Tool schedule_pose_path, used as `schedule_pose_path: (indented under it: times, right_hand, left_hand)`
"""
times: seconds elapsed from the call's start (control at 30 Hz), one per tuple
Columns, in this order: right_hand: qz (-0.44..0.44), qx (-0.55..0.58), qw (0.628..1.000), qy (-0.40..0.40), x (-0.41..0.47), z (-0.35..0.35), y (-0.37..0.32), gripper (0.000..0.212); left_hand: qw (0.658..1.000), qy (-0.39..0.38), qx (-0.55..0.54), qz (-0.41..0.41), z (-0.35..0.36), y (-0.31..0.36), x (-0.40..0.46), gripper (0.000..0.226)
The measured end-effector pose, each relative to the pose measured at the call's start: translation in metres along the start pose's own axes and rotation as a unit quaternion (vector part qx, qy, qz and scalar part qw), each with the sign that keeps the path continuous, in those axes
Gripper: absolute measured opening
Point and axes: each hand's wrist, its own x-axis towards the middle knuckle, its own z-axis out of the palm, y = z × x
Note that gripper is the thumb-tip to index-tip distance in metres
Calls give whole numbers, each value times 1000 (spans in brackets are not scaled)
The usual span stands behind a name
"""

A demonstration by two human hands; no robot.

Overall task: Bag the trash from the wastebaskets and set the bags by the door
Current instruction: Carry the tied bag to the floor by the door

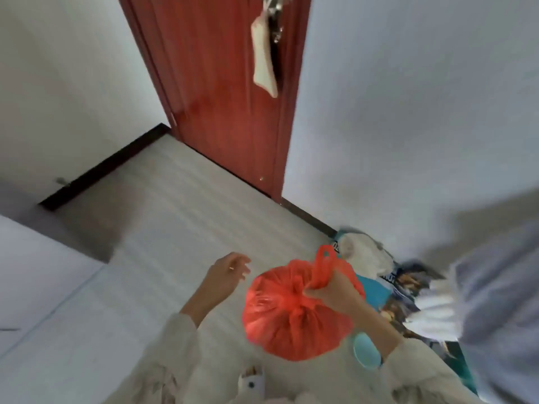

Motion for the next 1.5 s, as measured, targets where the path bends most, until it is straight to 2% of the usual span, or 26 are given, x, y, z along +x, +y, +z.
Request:
schedule_pose_path:
  times: [0.13,0.27,0.37,0.4,0.5,0.57,0.7,0.8,0.97,1.03,1.1,1.17,1.23,1.37,1.5]
  right_hand:
    - [-70,-9,997,-25,71,11,-114,13]
    - [-141,-14,989,-47,150,22,-220,30]
    - [-184,-44,978,-89,213,29,-294,15]
    - [-194,-47,975,-101,234,32,-317,17]
    - [-215,-74,963,-146,291,37,-383,24]
    - [-219,-85,958,-167,323,38,-426,23]
    - [-214,-70,953,-203,386,52,-509,4]
    - [-209,-73,951,-215,435,77,-558,10]
    - [-145,-48,961,-231,532,129,-626,6]
    - [-115,-50,963,-239,574,148,-655,12]
    - [-84,-65,966,-237,613,165,-678,6]
    - [-59,-75,968,-230,652,181,-698,14]
    - [-37,-76,970,-227,693,199,-718,13]
    - [3,-84,970,-228,769,236,-751,37]
    - [12,-102,967,-233,859,280,-779,30]
  left_hand:
    - [995,91,-39,-28,-90,-8,38,25]
    - [981,173,-70,-56,-160,-16,87,34]
    - [968,220,-98,-69,-212,-13,133,34]
    - [963,236,-107,-69,-230,-11,150,35]
    - [947,278,-138,-85,-276,-5,199,39]
    - [939,292,-152,-96,-303,1,226,33]
    - [916,337,-186,-113,-360,8,268,26]
    - [893,374,-215,-127,-406,-5,303,25]
    - [887,373,-229,-147,-486,-34,388,24]
    - [889,355,-242,-156,-521,-47,429,22]
    - [897,333,-238,-169,-554,-55,465,24]
    - [903,315,-230,-183,-584,-64,498,29]
    - [906,300,-226,-198,-615,-75,533,33]
    - [905,281,-216,-234,-657,-102,595,37]
    - [890,286,-229,-270,-685,-131,665,31]
